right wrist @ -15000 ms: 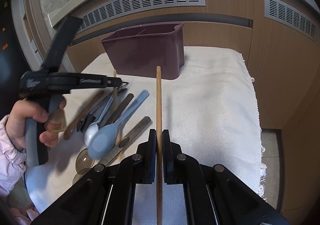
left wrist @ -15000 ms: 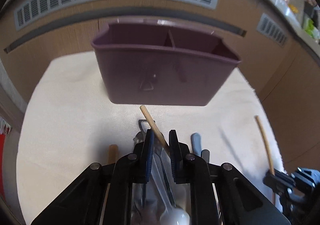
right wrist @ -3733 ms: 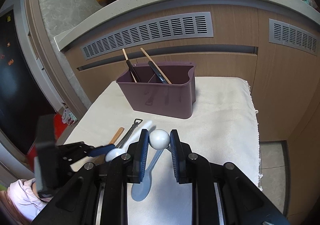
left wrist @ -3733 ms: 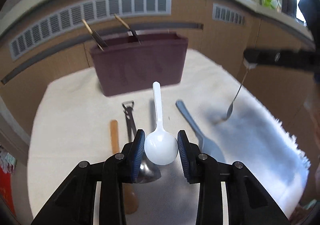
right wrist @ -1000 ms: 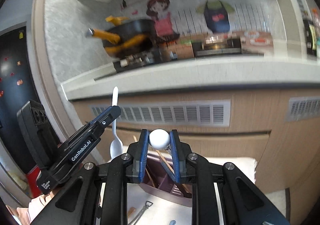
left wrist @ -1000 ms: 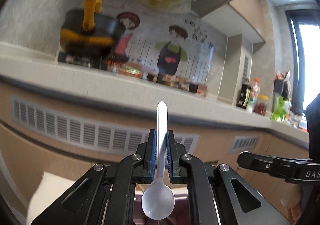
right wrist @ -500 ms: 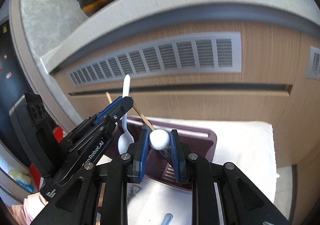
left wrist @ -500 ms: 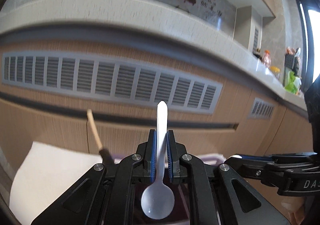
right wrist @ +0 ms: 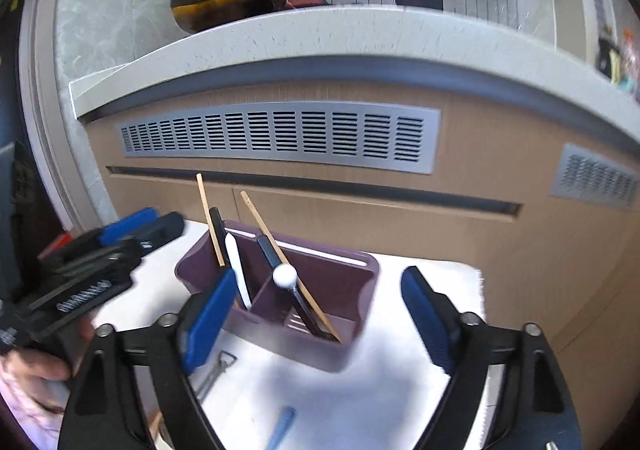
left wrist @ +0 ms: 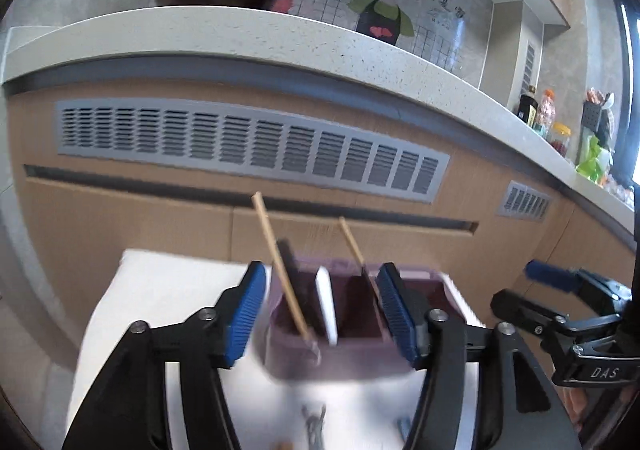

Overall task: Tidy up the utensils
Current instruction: 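Lower both white spoons into the maroon caddy and open both tools, then grasp the light blue spoon handle with the right tool while the left grasps the wooden spoon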

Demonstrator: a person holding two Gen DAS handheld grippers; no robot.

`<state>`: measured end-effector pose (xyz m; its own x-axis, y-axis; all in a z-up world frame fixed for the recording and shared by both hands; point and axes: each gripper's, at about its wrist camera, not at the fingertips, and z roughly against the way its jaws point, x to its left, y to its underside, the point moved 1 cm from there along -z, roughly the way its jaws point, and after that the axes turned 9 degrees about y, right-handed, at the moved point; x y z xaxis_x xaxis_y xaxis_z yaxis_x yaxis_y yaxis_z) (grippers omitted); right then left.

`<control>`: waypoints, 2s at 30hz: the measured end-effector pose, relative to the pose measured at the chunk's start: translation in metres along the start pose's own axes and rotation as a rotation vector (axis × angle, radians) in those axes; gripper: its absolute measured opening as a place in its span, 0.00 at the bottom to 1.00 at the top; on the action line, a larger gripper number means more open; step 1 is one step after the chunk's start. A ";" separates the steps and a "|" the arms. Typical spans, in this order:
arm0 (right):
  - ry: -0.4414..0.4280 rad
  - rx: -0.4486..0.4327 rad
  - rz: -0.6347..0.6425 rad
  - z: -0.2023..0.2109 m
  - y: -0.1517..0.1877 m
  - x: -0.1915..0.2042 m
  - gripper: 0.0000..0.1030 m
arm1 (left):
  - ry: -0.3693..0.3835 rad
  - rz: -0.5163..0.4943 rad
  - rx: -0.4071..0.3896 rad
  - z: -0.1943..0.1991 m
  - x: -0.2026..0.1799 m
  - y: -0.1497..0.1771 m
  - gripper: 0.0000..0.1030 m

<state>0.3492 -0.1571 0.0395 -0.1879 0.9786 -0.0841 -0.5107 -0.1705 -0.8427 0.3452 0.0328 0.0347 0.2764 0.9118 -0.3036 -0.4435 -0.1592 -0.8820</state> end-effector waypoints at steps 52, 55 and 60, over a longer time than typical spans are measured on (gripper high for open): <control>-0.066 0.371 -0.048 0.014 0.166 -0.003 0.07 | 0.015 0.012 0.640 0.000 0.018 0.128 0.26; -0.066 0.367 -0.047 0.015 0.168 -0.005 0.07 | -0.016 -0.013 0.689 -0.018 0.019 0.124 0.26; -0.071 0.362 -0.048 0.016 0.169 -0.007 0.07 | -0.037 -0.069 0.729 -0.037 0.016 0.120 0.16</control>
<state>0.2508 -0.1948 -0.0932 -0.2076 0.9782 -0.0017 -0.7815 -0.1669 -0.6011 0.3275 0.0145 -0.0896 0.3011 0.9248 -0.2324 -0.8844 0.1796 -0.4308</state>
